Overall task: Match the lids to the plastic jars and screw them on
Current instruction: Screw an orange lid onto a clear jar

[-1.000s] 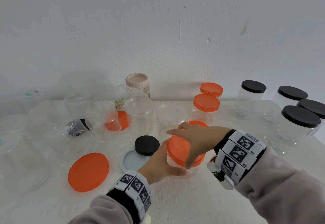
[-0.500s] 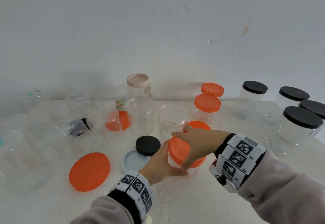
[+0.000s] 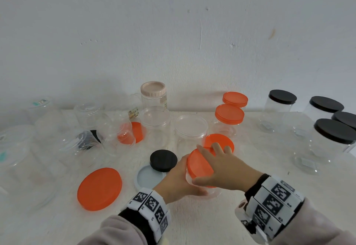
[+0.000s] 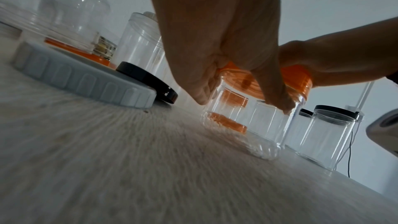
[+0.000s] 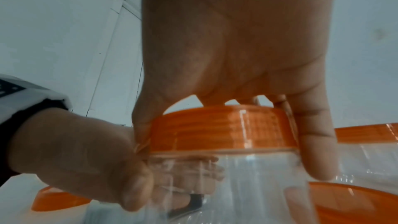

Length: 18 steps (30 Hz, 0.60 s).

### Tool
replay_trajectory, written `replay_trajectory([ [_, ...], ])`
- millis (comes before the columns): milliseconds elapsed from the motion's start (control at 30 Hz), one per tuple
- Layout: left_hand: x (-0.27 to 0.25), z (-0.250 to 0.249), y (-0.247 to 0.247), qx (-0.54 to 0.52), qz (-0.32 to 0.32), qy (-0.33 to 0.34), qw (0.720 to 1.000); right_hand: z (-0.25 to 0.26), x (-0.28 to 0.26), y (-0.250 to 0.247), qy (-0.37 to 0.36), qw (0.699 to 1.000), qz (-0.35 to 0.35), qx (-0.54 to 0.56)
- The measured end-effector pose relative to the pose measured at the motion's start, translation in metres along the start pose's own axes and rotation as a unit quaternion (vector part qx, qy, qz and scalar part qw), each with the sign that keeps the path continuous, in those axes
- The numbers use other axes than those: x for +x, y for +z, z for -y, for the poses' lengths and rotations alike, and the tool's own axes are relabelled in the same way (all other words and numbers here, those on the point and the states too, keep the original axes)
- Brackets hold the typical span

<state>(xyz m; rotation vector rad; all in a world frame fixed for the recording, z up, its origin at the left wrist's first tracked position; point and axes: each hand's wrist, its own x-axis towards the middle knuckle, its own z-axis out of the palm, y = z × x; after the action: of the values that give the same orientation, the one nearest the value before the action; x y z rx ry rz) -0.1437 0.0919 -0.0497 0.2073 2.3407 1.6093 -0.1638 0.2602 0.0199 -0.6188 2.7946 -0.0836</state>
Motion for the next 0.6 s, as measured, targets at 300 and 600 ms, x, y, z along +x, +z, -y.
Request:
replay_trajectory([
  [300, -0.016, -0.018, 0.000, 0.041, 0.001, -0.001, 0.999, 0.014, -0.001, 0.014, 0.052, 0.993, -0.033, 0.102],
  [600, -0.057, -0.035, -0.048, 0.246, -0.055, 0.024, 0.967, 0.014, -0.006, 0.019, 0.061, 0.990, -0.050, 0.121],
])
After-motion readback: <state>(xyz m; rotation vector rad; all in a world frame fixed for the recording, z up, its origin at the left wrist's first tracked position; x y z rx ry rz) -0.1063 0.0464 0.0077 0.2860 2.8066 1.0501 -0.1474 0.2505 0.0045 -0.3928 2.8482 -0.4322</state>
